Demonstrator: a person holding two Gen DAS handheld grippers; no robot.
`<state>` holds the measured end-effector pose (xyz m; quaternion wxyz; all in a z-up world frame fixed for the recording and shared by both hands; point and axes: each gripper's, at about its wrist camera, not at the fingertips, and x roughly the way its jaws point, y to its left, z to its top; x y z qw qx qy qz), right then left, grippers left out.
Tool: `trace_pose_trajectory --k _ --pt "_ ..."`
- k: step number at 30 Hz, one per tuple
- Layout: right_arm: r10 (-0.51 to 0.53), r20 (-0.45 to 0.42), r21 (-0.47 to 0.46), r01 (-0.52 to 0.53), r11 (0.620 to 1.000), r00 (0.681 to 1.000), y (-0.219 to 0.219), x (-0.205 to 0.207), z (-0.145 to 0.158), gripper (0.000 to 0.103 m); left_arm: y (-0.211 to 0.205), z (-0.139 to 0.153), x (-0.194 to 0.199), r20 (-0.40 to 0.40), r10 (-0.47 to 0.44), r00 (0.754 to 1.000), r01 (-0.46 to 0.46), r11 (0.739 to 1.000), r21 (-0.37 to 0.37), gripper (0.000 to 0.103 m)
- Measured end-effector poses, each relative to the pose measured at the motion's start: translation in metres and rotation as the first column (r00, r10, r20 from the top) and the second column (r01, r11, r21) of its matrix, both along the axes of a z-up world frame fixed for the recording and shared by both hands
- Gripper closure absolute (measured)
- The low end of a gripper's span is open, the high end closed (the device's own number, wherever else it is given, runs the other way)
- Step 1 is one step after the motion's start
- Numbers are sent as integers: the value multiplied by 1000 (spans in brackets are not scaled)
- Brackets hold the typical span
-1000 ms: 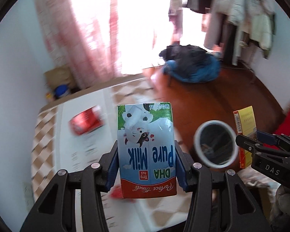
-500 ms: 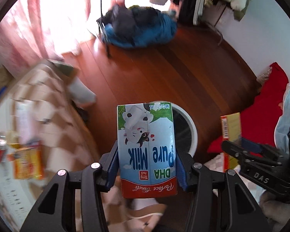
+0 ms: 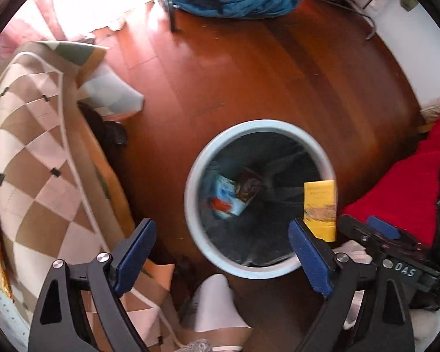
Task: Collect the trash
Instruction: 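Open both tools to drop the carton and yellow box into the bin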
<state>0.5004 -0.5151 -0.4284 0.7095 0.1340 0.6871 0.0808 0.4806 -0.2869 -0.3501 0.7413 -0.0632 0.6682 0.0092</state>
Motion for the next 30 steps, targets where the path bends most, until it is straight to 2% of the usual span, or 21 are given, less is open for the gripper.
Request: trace_pose_trajectory --k 5,9,12,19,30 --pt "35 -3 -134 -35 990 999 7 -13 -10 0 3 -4 -10 23 13 1000 -15 993 113 10" --pt "58 17 -210 -53 976 998 9 -22 -4 0 1 -3 -21 32 6 999 -11 988 154 10" --pt "65 42 -227 -54 972 997 10 -31 10 0 -1 1 -29 42 1 999 -8 987 162 10" --pt "70 119 -237 -41 971 990 16 -55 62 0 -5 33 -50 102 -5 995 -12 987 161 10" --pt "81 261 -264 -10 965 962 23 -103 164 0 -3 114 -97 237 3 971 -34 991 126 10"
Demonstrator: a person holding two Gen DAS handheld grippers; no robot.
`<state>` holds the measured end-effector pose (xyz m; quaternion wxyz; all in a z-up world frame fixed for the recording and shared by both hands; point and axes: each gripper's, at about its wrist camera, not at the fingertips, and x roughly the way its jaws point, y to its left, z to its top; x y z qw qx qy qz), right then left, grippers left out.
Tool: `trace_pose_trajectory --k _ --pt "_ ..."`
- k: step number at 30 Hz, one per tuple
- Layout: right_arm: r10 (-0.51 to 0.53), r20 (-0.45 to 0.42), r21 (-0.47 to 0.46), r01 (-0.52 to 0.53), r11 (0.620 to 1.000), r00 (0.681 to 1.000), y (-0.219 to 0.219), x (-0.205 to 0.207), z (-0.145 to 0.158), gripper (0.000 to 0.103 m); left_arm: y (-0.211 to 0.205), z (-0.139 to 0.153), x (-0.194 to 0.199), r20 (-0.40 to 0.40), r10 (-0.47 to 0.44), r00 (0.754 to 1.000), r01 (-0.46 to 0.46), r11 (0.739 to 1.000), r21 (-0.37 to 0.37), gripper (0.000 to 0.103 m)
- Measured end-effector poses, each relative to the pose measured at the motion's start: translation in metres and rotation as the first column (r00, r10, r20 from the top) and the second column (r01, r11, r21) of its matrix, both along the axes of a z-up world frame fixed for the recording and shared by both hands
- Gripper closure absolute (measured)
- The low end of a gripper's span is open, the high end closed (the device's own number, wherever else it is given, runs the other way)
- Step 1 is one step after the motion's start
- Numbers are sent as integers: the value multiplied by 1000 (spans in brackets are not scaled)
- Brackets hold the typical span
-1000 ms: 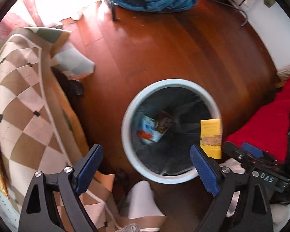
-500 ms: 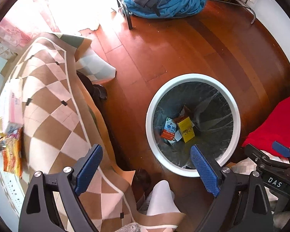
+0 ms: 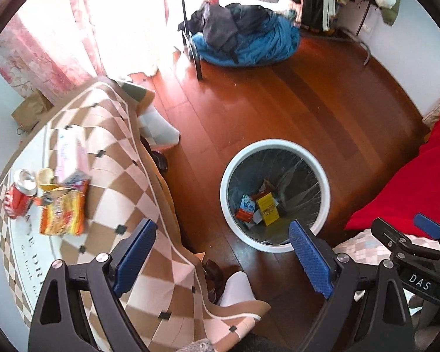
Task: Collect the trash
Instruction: 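Open both tools to drop the carton and yellow box into the bin, then grasp the red snack wrapper with the left tool while the right tool grasps the orange fries bag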
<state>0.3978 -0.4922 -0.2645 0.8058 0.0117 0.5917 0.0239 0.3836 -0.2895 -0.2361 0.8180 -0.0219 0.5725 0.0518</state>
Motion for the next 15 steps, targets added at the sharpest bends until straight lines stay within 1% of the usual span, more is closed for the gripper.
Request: trace_pose_trajectory --k 7,10,15 --pt "-9 114 25 7 1000 993 12 -39 73 0 10 55 -39 98 6 995 -2 999 -38 10" --pt "-25 168 57 16 998 986 19 -57 105 0 19 79 -57 127 18 992 -12 999 -48 10" --pt "-29 225 142 -4 990 974 43 -81 144 0 47 116 -90 198 51 979 -41 998 -55 10"
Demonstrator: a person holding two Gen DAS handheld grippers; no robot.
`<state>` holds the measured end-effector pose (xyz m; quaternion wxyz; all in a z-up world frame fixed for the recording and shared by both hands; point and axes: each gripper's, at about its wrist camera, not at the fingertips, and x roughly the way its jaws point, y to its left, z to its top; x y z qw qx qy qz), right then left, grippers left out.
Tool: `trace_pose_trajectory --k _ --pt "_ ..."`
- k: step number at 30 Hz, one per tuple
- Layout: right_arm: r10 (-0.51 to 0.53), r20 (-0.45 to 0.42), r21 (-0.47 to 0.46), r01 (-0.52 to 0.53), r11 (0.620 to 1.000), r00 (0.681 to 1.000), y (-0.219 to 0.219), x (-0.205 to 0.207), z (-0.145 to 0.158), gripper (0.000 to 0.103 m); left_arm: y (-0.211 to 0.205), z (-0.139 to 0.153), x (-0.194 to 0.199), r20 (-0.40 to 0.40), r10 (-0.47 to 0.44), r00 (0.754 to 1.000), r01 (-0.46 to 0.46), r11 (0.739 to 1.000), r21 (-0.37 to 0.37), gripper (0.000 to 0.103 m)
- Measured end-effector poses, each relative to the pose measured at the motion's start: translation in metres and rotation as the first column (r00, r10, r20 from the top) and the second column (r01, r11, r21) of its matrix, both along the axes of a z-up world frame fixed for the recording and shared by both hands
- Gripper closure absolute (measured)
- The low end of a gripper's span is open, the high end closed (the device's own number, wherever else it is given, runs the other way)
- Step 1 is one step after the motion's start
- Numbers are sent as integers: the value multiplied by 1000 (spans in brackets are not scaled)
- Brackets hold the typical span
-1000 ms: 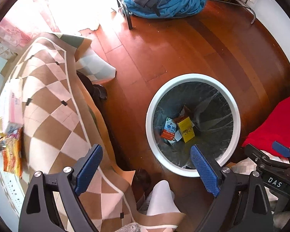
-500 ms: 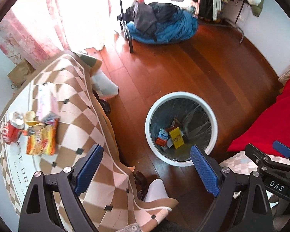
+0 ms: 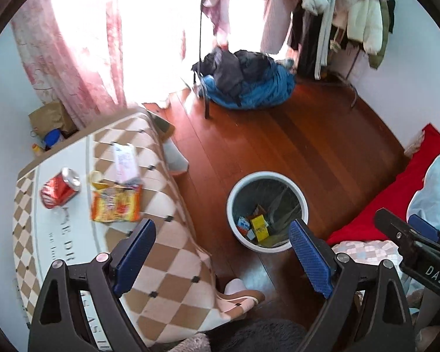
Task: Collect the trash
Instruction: 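Grasp the red snack wrapper with the left tool while the right tool grasps the orange fries bag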
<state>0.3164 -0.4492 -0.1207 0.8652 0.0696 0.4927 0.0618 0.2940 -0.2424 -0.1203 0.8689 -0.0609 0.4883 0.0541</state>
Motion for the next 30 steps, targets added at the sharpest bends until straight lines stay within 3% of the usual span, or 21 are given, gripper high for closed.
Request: trace_pose_trajectory --k 3,6,9,11,13,15,18,24,25,28,30 --pt "39 15 44 -40 998 999 30 -17 12 0 25 6 -19 14 40 999 -41 999 13 10" --pt "111 -12 76 -109 991 994 69 -32 6 0 65 -2 -47 -2 102 995 -102 995 21 10" --pt "216 -73 94 -209 973 974 118 -47 -22 0 111 -30 -78 -52 184 981 -181 981 68 10" --pt "275 -129 128 -259 957 953 150 -58 -49 0 145 -60 -99 -122 253 960 -245 966 78 10" --pt "311 -164 137 -291 947 936 177 -67 -75 5 174 -87 -115 -183 309 933 -305 951 50 10" --pt "339 -216 138 -315 939 915 204 -74 -105 37 198 -114 -128 -230 352 907 -358 934 17 10" --pt "352 -277 143 -324 935 894 229 -81 -138 39 212 -150 -133 -292 353 889 -386 921 -62 11" --pt "348 -323 123 -325 938 880 243 -74 -162 39 202 -182 -115 -319 303 898 -367 916 -162 11" --pt "347 -327 118 -326 938 879 243 -71 -163 39 201 -186 -111 -320 305 897 -369 914 -165 20" --pt "346 -329 112 -327 938 879 246 -61 -164 39 203 -192 -103 -308 320 896 -384 906 -177 61" --pt "351 -327 119 -330 936 878 248 -53 -160 39 206 -188 -101 -284 333 899 -389 906 -169 70"
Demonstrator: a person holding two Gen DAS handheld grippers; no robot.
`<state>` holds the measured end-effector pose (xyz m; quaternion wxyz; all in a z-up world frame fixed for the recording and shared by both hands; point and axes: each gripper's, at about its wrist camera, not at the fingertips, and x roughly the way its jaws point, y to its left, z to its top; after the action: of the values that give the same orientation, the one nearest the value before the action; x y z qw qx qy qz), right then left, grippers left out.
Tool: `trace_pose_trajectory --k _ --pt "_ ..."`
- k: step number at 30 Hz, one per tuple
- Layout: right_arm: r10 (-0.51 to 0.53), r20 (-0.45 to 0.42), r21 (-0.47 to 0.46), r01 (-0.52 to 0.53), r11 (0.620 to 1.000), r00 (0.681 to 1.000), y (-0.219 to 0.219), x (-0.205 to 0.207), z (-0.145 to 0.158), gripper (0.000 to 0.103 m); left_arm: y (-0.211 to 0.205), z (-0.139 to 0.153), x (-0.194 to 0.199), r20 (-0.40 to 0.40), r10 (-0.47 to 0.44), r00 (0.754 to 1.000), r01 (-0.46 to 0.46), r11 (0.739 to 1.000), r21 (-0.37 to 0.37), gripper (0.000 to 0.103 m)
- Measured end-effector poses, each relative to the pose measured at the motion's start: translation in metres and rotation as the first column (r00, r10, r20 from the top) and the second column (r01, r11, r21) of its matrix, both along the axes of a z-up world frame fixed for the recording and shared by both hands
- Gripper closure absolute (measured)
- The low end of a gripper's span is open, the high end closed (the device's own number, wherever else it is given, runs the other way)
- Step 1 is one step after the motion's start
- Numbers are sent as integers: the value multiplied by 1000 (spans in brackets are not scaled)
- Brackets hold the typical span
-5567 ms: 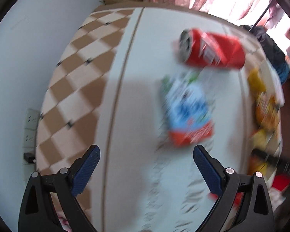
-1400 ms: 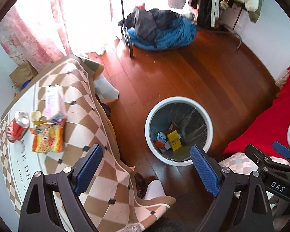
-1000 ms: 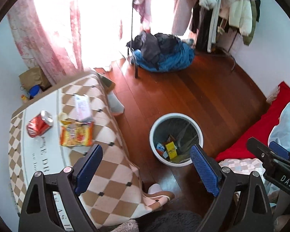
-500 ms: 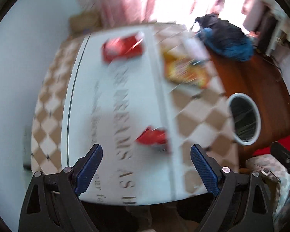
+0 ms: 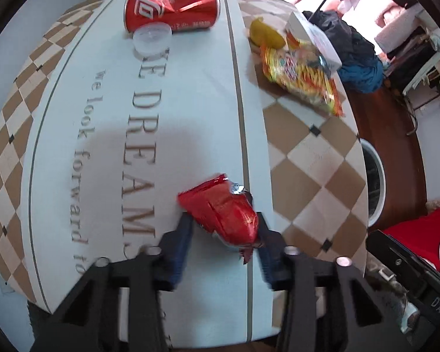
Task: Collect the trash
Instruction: 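Grasp the red snack wrapper with the left tool while the right tool grasps the orange fries bag, then carry the red wrapper and orange fries bag over the bin and release them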
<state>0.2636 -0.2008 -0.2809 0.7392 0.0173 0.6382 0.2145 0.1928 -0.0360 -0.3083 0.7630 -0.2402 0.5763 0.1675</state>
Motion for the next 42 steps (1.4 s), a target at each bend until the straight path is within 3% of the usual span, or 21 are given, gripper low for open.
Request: trace_pose_trajectory --k 2,5,9,14,19,25,27,28,30,33,42 --pt "-2 -7 23 2 1000 1000 3 11 5 37 5 7 1 25 1 1000 -2 999 35 78" --pt "-17 -22 77 19 997 1000 11 34 10 30 17 17 2 41 11 999 -15 994 111 79" --pt "-70 -78 147 81 986 994 31 75 4 30 41 22 12 39 35 999 -42 980 192 79" --pt "-119 -142 107 135 985 983 62 120 -20 30 67 21 27 26 53 998 -58 964 260 79" --pt "-137 -127 58 146 988 982 84 134 -31 31 78 20 36 17 49 999 -51 954 296 79" --pt "-47 -25 -49 45 998 999 114 124 -28 53 76 20 36 13 42 999 -44 952 303 79" --pt "-10 -2 -76 10 997 1000 124 119 -28 71 76 20 35 12 43 999 -44 952 303 79" --pt "8 12 -95 -7 995 1000 128 115 -27 71 75 20 34 12 43 999 -45 952 302 79" --pt "44 43 -121 -38 992 998 133 109 -25 85 76 20 32 13 46 999 -48 953 300 79" --pt "91 83 -144 -79 986 992 136 95 -19 94 76 21 28 16 48 999 -51 953 298 79" --pt "135 122 -56 -129 990 983 109 47 10 98 69 30 0 29 37 999 -44 951 306 79"
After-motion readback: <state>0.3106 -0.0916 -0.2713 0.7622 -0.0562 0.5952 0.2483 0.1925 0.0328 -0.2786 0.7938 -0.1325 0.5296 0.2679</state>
